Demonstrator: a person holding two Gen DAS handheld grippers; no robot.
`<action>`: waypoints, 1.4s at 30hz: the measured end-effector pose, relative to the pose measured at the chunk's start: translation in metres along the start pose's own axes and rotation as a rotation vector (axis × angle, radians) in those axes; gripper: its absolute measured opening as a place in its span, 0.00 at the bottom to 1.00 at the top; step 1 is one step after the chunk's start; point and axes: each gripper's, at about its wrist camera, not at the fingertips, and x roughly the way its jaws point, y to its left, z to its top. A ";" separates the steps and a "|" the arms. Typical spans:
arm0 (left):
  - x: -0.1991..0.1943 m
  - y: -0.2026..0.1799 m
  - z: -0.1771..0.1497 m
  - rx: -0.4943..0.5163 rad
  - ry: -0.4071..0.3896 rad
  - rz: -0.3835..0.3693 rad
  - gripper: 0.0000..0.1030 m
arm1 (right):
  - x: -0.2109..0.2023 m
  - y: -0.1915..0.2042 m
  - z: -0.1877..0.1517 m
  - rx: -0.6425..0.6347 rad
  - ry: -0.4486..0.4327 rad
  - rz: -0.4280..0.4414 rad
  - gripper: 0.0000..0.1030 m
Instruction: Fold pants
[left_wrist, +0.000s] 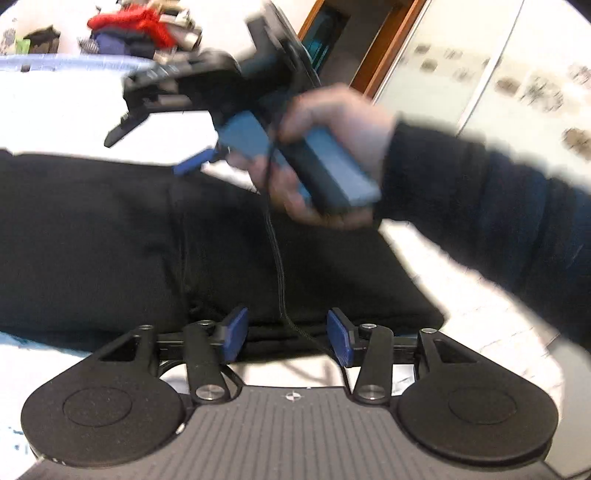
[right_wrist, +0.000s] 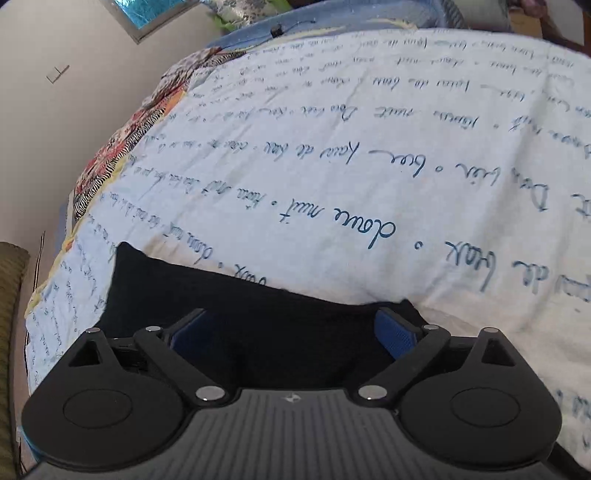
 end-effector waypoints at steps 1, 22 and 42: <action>-0.010 -0.002 0.004 0.023 -0.038 -0.013 0.53 | -0.013 0.004 -0.004 -0.008 -0.017 0.030 0.95; -0.091 0.083 0.008 -0.161 -0.139 0.142 0.67 | -0.044 -0.003 -0.060 0.321 -0.123 0.298 0.95; -0.254 0.171 -0.006 -0.531 -0.456 0.526 0.75 | 0.051 0.231 -0.177 -1.043 -0.228 -0.364 0.95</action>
